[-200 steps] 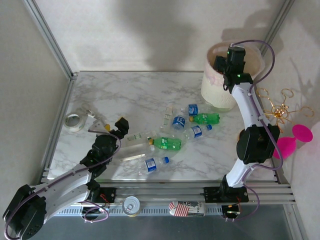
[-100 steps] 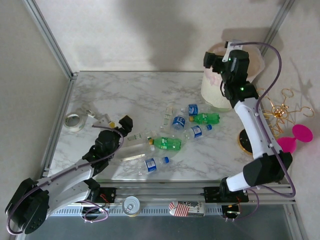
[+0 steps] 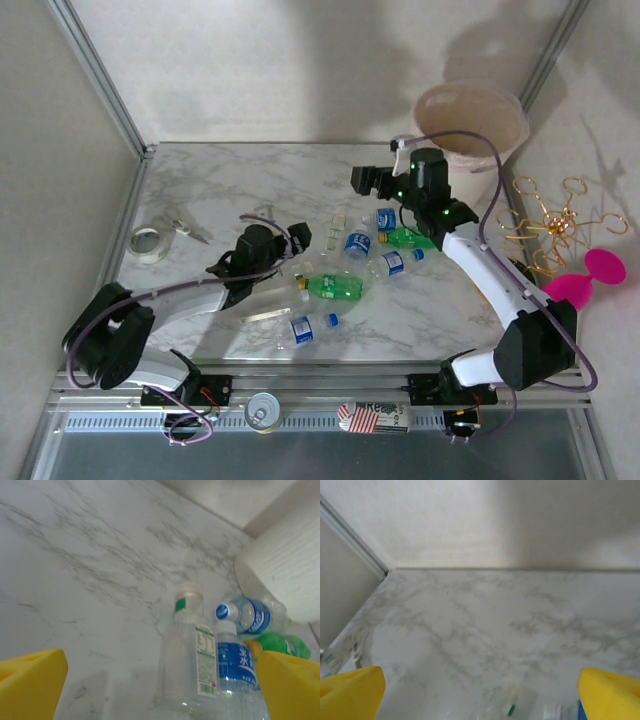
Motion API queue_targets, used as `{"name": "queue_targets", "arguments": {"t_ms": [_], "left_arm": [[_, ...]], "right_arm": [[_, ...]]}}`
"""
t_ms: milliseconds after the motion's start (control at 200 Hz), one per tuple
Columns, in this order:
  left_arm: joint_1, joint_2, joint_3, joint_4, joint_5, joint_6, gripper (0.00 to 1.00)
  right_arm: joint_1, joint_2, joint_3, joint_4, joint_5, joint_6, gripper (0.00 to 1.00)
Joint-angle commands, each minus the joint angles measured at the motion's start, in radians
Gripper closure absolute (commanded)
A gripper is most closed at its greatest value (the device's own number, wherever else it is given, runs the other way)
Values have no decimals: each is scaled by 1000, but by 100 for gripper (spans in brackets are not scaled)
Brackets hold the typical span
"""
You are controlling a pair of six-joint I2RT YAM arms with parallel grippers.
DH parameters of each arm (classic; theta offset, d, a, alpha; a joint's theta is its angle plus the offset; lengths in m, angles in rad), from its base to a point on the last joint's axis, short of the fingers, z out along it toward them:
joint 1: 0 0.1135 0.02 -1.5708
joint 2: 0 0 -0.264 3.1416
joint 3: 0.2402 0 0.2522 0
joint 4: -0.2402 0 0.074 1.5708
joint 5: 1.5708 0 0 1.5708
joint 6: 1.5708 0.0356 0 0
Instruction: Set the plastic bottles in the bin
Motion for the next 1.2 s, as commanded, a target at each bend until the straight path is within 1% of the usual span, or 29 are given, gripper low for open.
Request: {"name": "queue_targets", "arguments": {"t_ms": [0,165,245,336,621,696,881,1037,1197], "left_arm": [[-32,69,74,-65,48,41,6],[-48,166,149,-95,98,52,18],[-56,208,187,-100,122,56,19],[-67,258,235,-155,135,63,20],[-97,382,350,-233,153,67,25],[-101,399,370,-263,134,74,26],[-107,435,400,-335,46,86,28],[-108,459,421,-368,-7,91,31],[-110,494,453,-393,-25,102,32]], "right_arm": [[9,-25,-99,97,-76,108,1],[12,-63,-269,182,-65,187,1],[13,-71,-309,205,-80,209,1],[14,-74,-336,235,-104,230,1],[13,-66,-347,258,-86,235,1],[13,-70,-350,256,-78,230,1],[14,-77,-361,250,-58,220,1],[14,-76,-363,247,-48,216,1],[14,-74,-361,249,-48,217,1]]}}
